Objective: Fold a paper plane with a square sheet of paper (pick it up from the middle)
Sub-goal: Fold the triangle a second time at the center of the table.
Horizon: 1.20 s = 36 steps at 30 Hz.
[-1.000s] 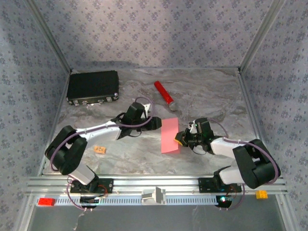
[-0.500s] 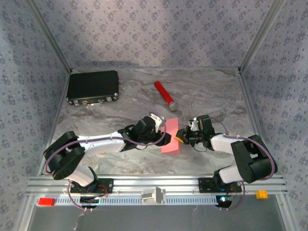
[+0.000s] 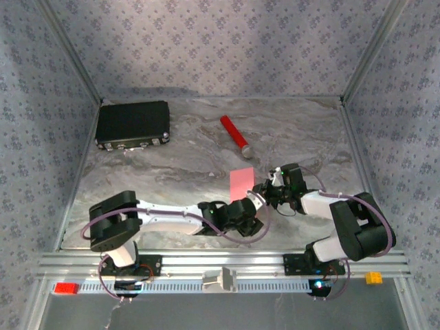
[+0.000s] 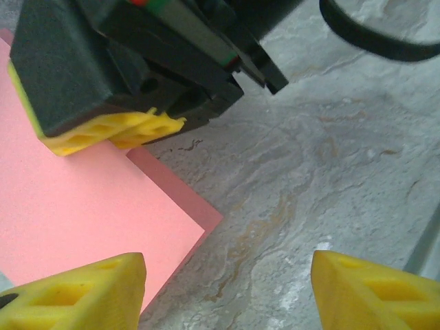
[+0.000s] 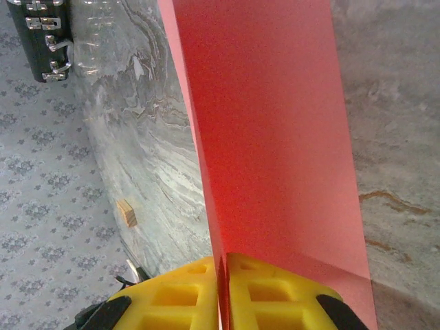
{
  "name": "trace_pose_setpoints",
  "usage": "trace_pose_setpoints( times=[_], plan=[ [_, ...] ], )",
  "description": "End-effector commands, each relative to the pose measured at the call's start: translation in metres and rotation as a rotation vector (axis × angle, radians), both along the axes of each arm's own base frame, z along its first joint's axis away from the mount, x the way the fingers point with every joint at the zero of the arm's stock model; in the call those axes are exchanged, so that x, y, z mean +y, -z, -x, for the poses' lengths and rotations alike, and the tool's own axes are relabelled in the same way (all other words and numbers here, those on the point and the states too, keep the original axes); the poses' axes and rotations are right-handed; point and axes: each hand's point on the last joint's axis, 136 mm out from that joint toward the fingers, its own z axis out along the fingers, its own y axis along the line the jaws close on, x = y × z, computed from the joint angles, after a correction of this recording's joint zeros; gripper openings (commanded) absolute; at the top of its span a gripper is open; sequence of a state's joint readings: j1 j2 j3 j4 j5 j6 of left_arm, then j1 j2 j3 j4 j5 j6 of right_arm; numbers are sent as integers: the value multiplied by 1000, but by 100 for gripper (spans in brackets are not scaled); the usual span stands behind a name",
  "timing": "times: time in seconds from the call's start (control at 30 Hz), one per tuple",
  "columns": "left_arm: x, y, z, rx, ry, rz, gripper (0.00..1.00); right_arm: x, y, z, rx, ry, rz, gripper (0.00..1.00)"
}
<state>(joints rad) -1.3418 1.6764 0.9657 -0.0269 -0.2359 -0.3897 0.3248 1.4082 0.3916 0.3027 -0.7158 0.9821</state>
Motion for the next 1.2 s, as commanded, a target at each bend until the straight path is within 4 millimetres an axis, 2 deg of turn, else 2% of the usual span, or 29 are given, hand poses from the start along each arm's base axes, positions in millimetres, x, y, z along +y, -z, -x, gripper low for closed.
trace_pose_setpoints(
  times=[0.0, 0.37, 0.53, 1.17],
  plan=[
    [9, 4, -12, -123, -43, -126, 65, 1, -3, -2, 10, -9, -6, 12],
    [9, 14, -23, -201, -95, -218, 66, 0, -2, -1, 14, -6, -7, 12],
    [9, 17, -24, -206, -92, -245, 61, 0, -3, -1, 11, -4, -8, 12],
    [13, 2, -21, -210, -96, -177, 18, -6, 1, 0, 24, 14, 6, 14]
  ],
)
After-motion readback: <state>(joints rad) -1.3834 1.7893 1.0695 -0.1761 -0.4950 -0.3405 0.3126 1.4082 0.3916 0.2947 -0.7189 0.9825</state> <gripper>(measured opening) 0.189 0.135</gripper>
